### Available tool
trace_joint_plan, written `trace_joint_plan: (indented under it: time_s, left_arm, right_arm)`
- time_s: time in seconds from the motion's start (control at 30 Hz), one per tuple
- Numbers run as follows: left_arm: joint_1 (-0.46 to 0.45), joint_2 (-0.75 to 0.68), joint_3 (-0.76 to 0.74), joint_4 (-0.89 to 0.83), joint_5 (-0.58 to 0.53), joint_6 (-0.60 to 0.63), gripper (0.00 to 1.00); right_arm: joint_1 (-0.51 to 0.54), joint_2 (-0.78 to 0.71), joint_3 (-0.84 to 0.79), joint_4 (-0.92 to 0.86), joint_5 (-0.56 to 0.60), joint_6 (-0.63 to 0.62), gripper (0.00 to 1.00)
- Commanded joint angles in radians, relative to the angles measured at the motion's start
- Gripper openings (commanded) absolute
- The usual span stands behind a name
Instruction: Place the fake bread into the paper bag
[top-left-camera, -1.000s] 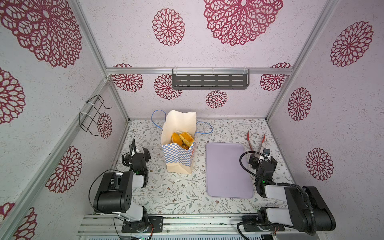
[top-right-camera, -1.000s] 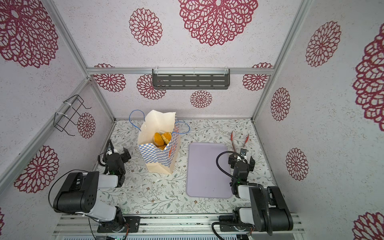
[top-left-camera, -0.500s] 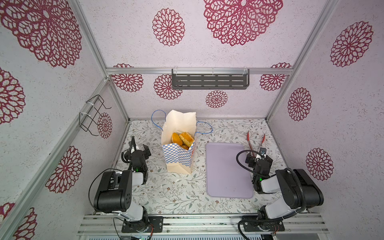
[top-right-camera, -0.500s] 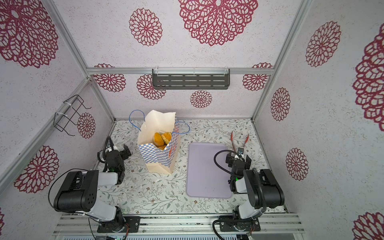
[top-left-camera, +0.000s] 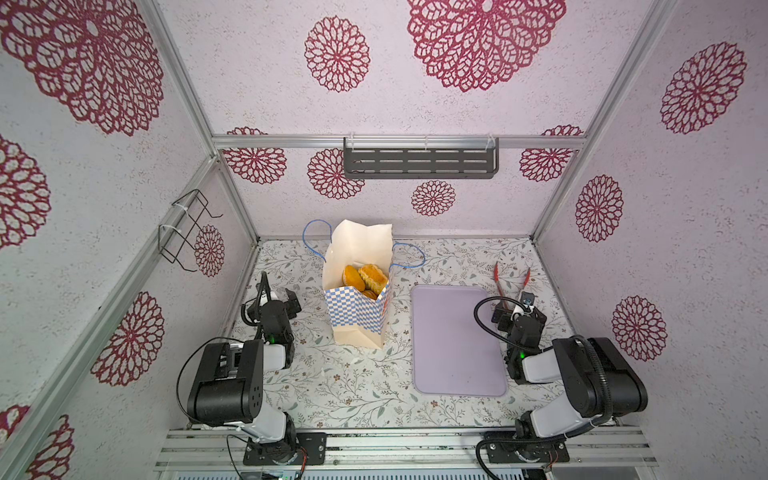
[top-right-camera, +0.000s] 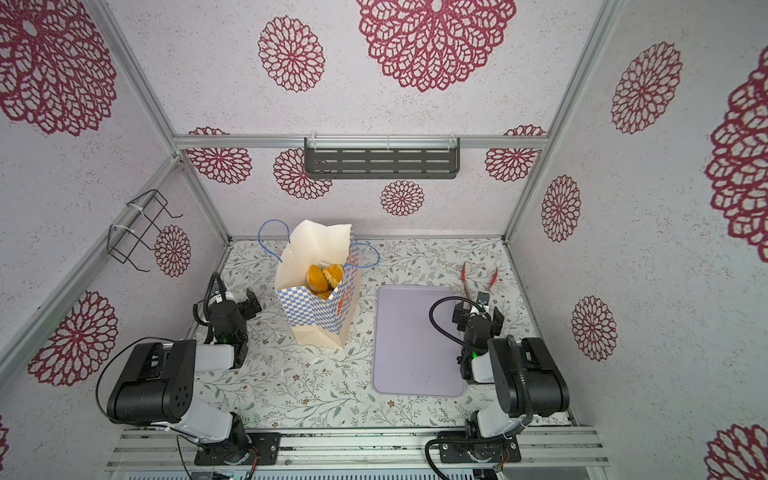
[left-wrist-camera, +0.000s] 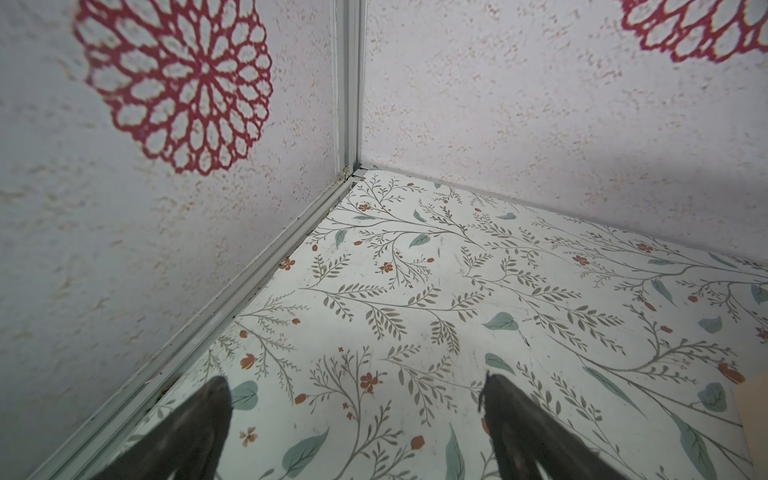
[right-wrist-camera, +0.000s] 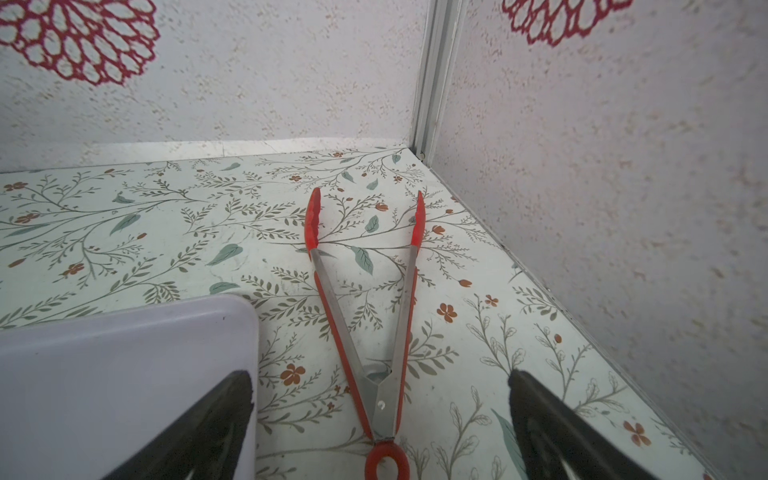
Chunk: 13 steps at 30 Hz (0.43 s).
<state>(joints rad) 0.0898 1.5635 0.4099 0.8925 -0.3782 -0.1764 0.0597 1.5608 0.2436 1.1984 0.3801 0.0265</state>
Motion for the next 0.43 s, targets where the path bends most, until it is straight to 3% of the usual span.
trace_joint_plan:
  time_s: [0.0, 0.4]
  left_arm:
    - [0.007, -0.004, 0.005, 0.011, 0.009, 0.011, 0.97]
    - [0.005, -0.002, 0.007, 0.005, 0.007, 0.011, 0.97]
  right_arm:
    - [0.002, -0.021, -0.002, 0.039, -0.003, 0.009, 0.99]
    - [-0.008, -0.022, 0.002, 0.025, -0.027, 0.014, 0.99]
